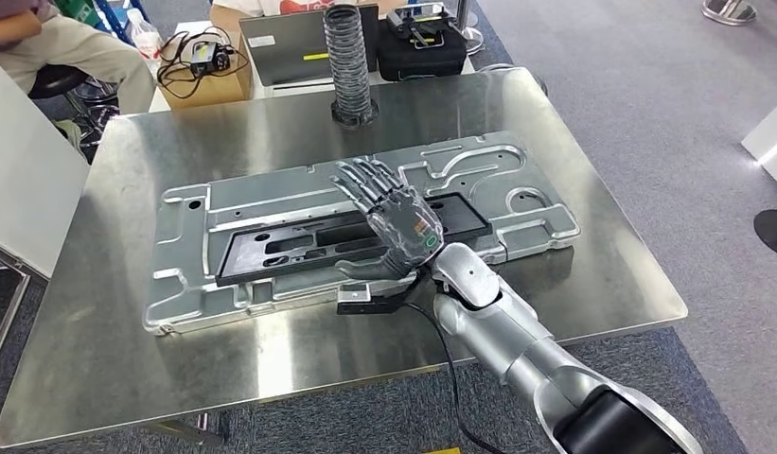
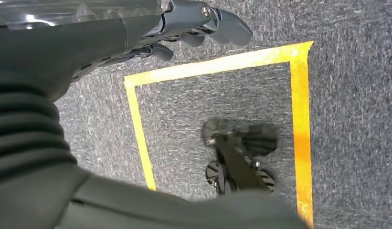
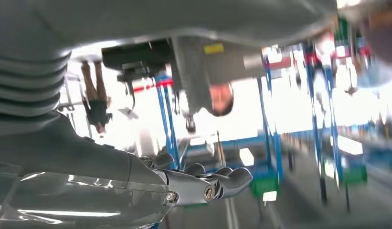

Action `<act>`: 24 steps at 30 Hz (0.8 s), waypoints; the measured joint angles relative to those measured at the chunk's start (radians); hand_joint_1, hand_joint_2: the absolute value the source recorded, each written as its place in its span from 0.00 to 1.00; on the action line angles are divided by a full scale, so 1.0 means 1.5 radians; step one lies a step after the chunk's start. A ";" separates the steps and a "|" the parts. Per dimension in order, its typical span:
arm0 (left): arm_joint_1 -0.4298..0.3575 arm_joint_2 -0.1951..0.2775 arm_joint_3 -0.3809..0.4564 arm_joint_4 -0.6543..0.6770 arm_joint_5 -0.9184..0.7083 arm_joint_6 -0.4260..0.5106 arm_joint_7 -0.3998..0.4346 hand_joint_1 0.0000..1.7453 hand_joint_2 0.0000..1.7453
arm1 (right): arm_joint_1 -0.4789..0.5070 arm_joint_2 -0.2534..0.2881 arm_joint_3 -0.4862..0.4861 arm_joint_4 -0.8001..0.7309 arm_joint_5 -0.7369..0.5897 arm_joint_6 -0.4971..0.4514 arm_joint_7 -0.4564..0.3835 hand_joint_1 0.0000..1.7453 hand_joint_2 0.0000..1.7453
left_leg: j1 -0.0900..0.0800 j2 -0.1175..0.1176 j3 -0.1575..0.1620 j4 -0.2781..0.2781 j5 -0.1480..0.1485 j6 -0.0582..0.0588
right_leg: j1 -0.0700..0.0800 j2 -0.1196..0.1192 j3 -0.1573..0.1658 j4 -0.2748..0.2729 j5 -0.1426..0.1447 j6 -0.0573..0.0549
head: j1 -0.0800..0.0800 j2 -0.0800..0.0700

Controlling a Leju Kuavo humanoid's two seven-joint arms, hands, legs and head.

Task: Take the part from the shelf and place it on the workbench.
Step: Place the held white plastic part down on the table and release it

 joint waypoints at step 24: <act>0.007 -0.006 0.021 0.000 0.031 0.009 -0.019 0.00 0.00 | 0.417 -0.091 -0.338 -0.746 -0.342 -0.007 -0.128 0.00 0.00 | -0.008 -0.002 0.074 -0.151 0.080 0.026 | 0.011 -0.002 0.019 0.011 -0.025 0.011 | 0.003 0.000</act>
